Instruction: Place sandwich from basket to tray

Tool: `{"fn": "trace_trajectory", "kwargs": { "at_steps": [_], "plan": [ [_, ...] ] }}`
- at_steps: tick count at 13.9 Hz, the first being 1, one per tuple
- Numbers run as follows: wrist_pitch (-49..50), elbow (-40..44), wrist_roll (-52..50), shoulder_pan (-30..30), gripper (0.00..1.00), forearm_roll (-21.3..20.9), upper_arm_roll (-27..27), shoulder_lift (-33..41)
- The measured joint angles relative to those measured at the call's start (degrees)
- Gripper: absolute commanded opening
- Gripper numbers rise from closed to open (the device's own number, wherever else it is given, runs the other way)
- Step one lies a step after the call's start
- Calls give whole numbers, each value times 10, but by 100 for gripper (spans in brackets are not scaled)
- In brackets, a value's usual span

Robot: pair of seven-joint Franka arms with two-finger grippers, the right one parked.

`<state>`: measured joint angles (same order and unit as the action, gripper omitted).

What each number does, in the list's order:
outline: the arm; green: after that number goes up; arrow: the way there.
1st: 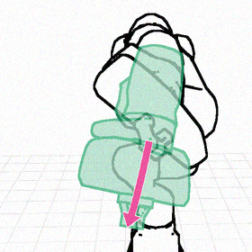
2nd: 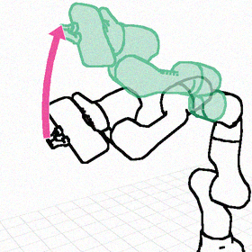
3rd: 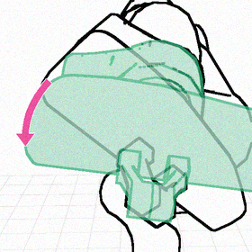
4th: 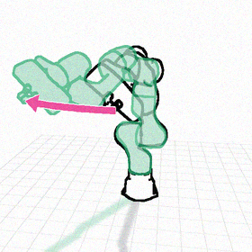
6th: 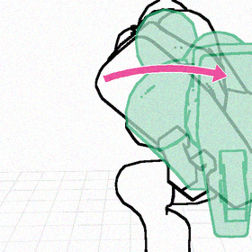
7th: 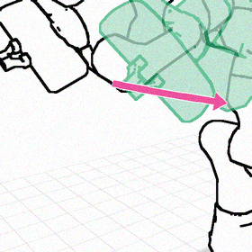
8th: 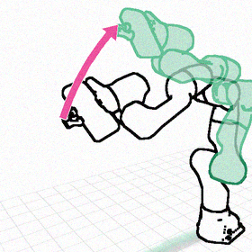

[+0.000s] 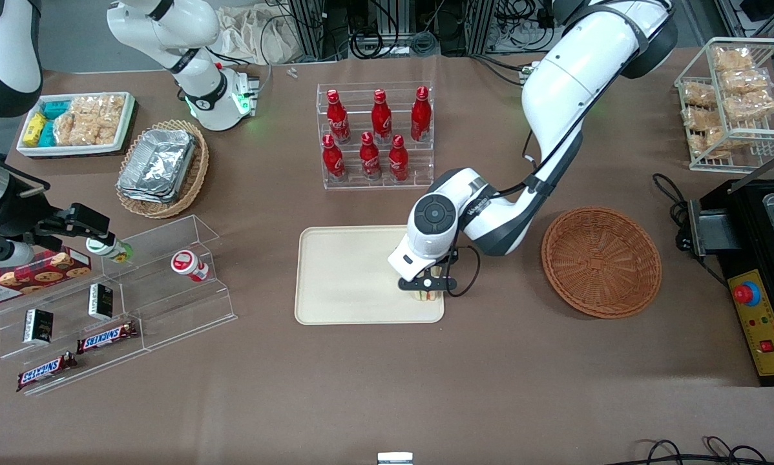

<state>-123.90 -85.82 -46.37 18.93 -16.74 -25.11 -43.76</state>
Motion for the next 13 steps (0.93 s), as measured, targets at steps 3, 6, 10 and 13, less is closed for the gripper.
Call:
{"fn": "trace_trajectory", "kwargs": {
  "at_steps": [3,6,10,13],
  "plan": [
    [32,15,-1,-2,100,0,0,8],
    [127,31,0,-15,99,0,0,63],
    [234,32,51,-71,99,16,0,169],
    [286,32,104,-113,99,34,1,227]
  ]
}}
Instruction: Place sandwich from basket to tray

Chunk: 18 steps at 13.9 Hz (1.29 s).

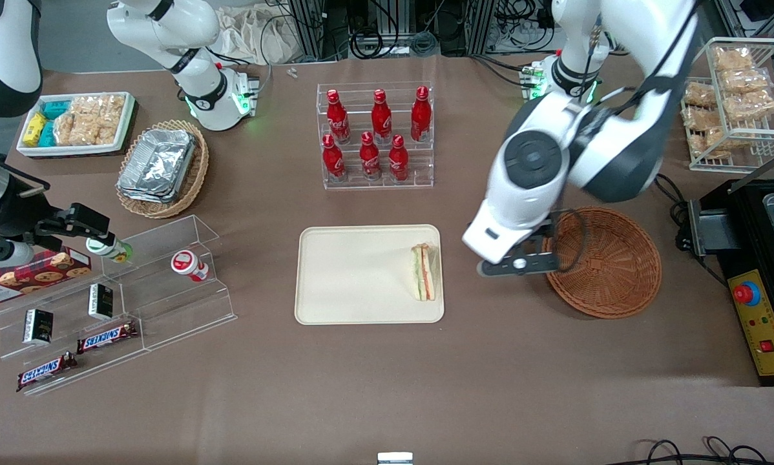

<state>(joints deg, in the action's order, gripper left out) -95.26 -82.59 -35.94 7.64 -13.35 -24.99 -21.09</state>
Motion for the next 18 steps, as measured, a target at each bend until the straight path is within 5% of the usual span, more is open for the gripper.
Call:
{"fn": "trace_trajectory", "kwargs": {
  "at_steps": [9,18],
  "plan": [
    [65,-1,15,-71,100,0,5,79],
    [81,-1,22,-75,100,0,57,98]
  ]
}}
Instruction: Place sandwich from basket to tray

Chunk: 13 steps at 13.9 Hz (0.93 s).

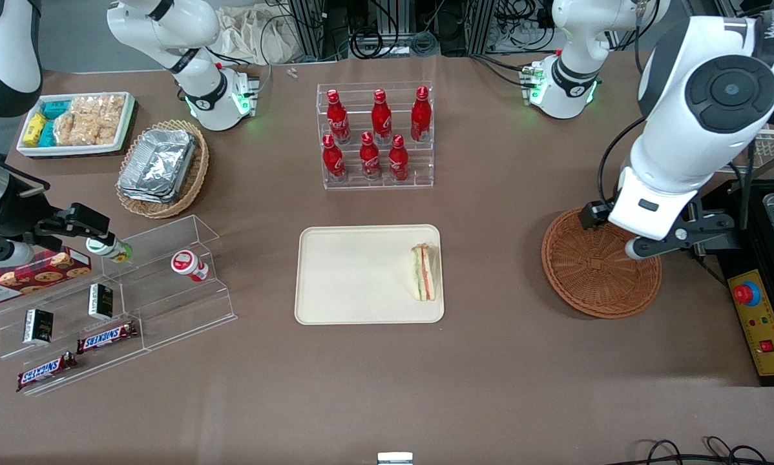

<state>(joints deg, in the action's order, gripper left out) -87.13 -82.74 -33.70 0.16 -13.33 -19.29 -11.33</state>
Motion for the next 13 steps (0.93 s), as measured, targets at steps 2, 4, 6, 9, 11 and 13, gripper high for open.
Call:
{"fn": "trace_trajectory", "kwargs": {
  "at_steps": [2,4,6,9,11,13],
  "plan": [
    [1,0,32,0,100,0,20,6],
    [1,-1,69,-1,100,2,42,13],
    [2,-2,115,-6,100,15,61,19],
    [2,-4,186,-1,100,37,107,27],
    [2,-4,237,11,100,52,147,31],
    [2,-4,303,17,100,68,180,37]
  ]
}}
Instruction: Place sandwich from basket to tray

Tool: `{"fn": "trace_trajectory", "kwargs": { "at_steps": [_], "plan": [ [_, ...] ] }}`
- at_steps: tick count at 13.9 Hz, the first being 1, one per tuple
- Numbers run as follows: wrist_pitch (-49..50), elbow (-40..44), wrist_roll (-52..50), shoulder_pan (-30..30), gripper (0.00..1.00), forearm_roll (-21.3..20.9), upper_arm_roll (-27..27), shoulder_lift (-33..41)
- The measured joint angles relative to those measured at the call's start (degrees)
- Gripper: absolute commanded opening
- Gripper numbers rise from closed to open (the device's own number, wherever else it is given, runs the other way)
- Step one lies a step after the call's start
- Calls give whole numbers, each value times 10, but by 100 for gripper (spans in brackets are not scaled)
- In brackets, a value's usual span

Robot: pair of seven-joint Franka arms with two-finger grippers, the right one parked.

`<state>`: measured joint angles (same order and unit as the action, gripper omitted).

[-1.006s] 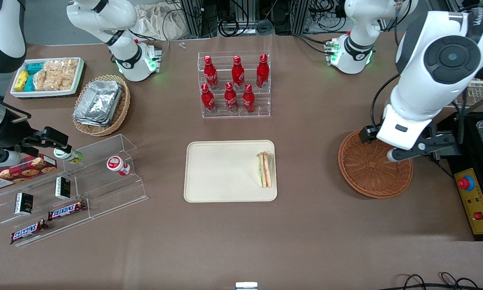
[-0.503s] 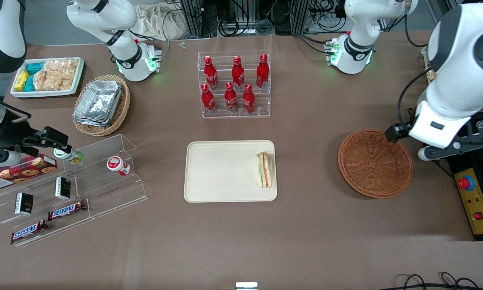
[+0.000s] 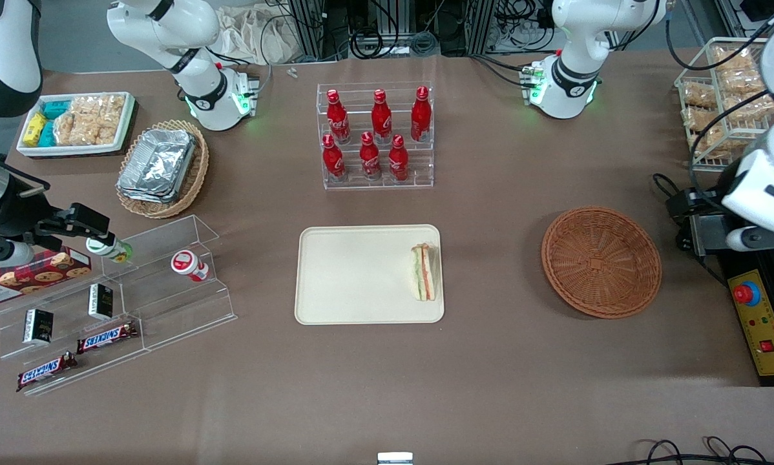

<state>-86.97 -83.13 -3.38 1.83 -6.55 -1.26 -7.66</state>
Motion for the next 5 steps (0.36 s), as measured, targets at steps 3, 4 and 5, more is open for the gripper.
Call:
{"fn": "trace_trajectory", "kwargs": {
  "at_steps": [3,4,5],
  "plan": [
    [-1,-1,35,0,100,13,19,4],
    [-3,-2,35,0,100,15,19,4],
    [-6,-3,35,1,100,16,19,4]
  ]
}}
